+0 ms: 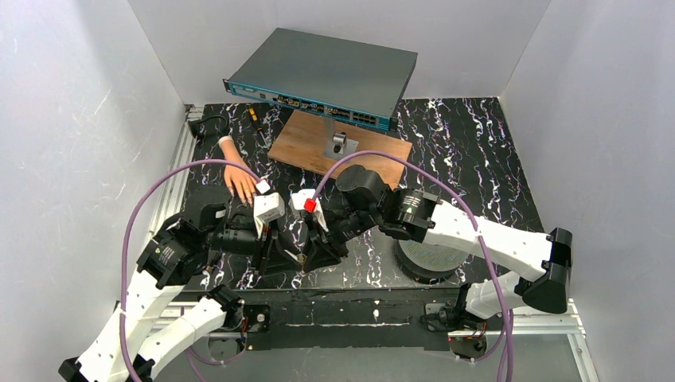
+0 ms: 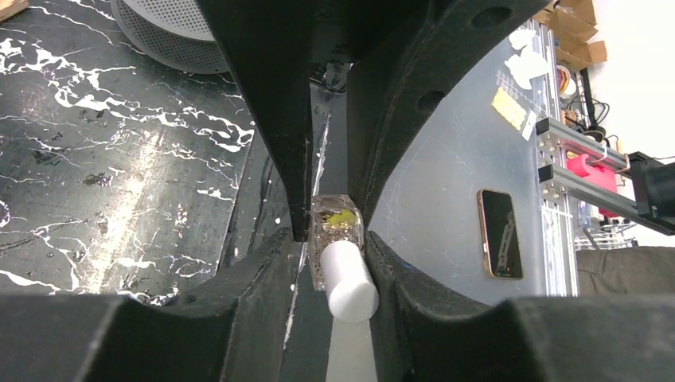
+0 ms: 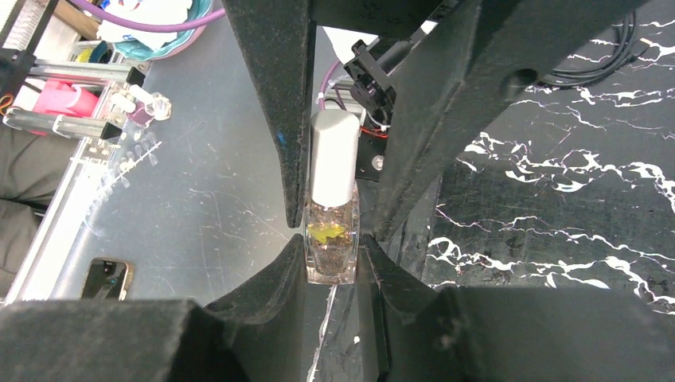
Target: Paint the nails
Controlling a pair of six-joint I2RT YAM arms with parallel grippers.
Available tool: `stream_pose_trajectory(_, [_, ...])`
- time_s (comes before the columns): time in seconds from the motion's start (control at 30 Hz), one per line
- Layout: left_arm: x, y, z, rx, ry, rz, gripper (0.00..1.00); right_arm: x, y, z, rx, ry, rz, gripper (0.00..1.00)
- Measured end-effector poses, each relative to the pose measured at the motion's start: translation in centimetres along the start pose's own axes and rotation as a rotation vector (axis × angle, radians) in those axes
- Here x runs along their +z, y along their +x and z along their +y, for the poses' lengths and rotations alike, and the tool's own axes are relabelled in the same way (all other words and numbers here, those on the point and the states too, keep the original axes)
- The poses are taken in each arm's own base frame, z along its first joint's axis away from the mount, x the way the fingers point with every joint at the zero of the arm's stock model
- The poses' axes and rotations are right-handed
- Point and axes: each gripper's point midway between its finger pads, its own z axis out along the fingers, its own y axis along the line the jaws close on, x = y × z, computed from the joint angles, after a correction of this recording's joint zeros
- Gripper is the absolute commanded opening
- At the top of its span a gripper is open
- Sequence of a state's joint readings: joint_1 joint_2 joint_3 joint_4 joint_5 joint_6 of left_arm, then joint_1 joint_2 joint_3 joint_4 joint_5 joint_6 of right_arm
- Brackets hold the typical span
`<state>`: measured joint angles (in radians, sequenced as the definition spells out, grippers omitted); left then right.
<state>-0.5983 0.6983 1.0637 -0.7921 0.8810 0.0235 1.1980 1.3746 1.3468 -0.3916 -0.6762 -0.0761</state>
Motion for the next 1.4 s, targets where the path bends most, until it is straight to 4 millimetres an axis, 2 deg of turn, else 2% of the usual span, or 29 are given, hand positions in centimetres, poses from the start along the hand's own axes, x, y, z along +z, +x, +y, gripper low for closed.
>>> stream_pose_trajectory(0.2, [0.0, 0.4, 0.0, 0.006, -0.006, 0.003, 0.00, 0.1, 0.3, -0.4, 0.029, 0.015, 0.010, 0.01])
stream_pose_trajectory(0.33, [0.0, 0.4, 0.1, 0.013, -0.009, 0.000, 0.00, 0.1, 0.3, -0.5, 0.033, 0.020, 0.010, 0.02])
stream_pose_trajectory(0.4, [0.0, 0.5, 0.2, 0.013, -0.010, -0.003, 0.00, 0.1, 0.4, -0.5, 0.035, 0.022, 0.012, 0.17])
stream_pose_trajectory(0.5, [0.0, 0.4, 0.3, 0.016, -0.019, -0.006, 0.00, 0.1, 0.4, -0.6, 0.035, 0.026, 0.012, 0.48])
stream_pose_trajectory(0.6, [0.0, 0.5, 0.5, 0.012, -0.034, -0.008, 0.00, 0.2, 0.2, -0.6, 0.034, 0.026, 0.007, 0.69])
stream_pose_trajectory(0.7, [0.0, 0.7, 0.9, 0.008, -0.055, -0.007, 0.00, 0.1, 0.1, -0.7, 0.024, 0.036, 0.001, 0.85])
stream_pose_trajectory(0.77, [0.0, 0.8, 1.1, 0.002, -0.070, -0.005, 0.00, -0.1, 0.2, -0.9, 0.018, 0.056, -0.004, 0.92])
stream_pose_trajectory(0.97, [0.1, 1.1, 2.9, -0.039, -0.165, -0.008, 0.00, -2.0, 1.2, -1.4, 0.006, 0.183, -0.023, 0.98])
stream_pose_trajectory(1.07, [0.4, 1.5, 4.7, -0.084, -0.245, -0.002, 0.00, -3.2, 2.0, -2.1, 0.014, 0.276, -0.044, 0.98])
stream_pose_trajectory(1.2, [0.9, 2.4, 8.2, -0.160, -0.385, 0.020, 0.00, -4.5, 3.8, -3.5, 0.057, 0.414, -0.065, 0.98])
stream_pose_trajectory(1.4, [1.6, 4.8, 15.0, -0.293, -0.653, 0.083, 0.00, -5.7, 5.6, -5.2, 0.111, 0.555, -0.098, 0.98])
